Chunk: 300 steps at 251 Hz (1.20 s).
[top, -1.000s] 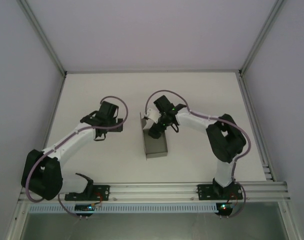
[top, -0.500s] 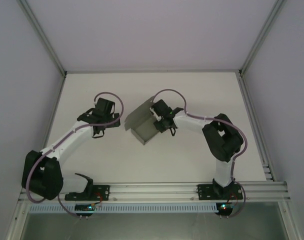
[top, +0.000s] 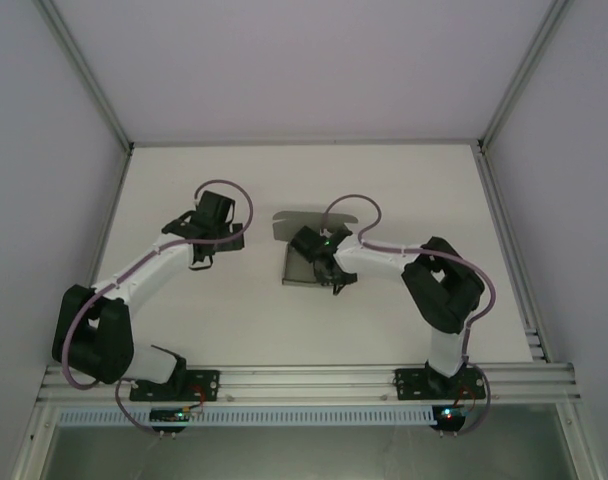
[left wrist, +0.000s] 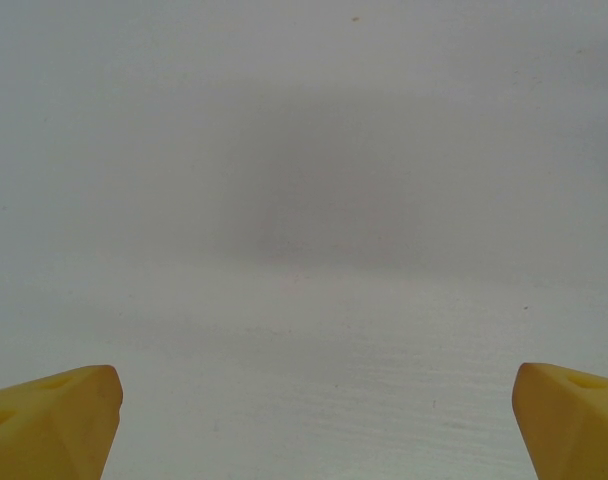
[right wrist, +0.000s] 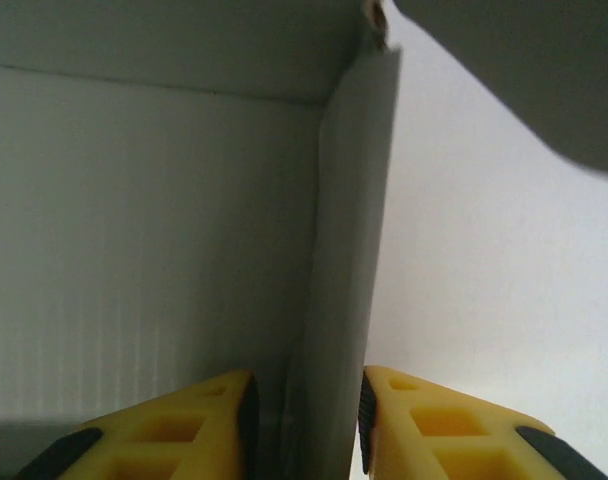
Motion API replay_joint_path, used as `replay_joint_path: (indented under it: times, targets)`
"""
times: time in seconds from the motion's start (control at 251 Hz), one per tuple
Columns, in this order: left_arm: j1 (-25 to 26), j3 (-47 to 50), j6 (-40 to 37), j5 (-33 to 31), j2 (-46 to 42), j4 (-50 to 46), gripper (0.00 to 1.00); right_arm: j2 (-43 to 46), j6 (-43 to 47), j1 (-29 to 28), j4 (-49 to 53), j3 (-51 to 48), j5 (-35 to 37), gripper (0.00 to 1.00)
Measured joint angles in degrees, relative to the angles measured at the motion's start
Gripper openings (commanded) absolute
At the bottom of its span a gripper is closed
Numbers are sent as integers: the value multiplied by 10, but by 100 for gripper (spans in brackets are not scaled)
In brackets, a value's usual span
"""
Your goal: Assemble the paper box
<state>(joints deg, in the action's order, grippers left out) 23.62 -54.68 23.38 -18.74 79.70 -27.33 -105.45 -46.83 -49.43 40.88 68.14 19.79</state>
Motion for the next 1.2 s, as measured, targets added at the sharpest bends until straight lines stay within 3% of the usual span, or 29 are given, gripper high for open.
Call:
replay_joint_path:
  times: [0.223, 0.355, 0.555, 0.607, 0.623, 0.714, 0.846, 0.954, 1.038, 1.197]
  targets:
    - [0, 32, -64, 92, -36, 72, 100, 0, -21, -11, 24, 7, 23, 34]
    - [1, 56, -108, 161, -66, 110, 100, 12, -10, -12, 24, 7, 33, 46]
    - [5, 54, -192, 289, -78, 144, 100, 116, 69, -31, -6, 0, 100, 80]
    - [10, 40, -215, 319, -63, 142, 100, 153, 110, -32, -24, -8, 118, 97]
    - [12, 35, -221, 326, -58, 141, 99, 166, 120, -30, -31, -11, 122, 99]
    - [26, -7, -263, 353, -18, 134, 100, 215, 211, -12, -75, -29, 126, 99]
    - [48, -77, -321, 361, 49, 106, 100, 230, 327, 54, -128, -37, 78, 99]
    - [57, -116, -359, 362, 92, 83, 91, 228, 399, 104, -158, -43, 12, 99]
    - [57, -134, -382, 363, 115, 61, 85, 223, 440, 127, -175, -44, -41, 92]
    - [57, -141, -403, 358, 130, 34, 80, 209, 484, 154, -189, -44, -120, 67]
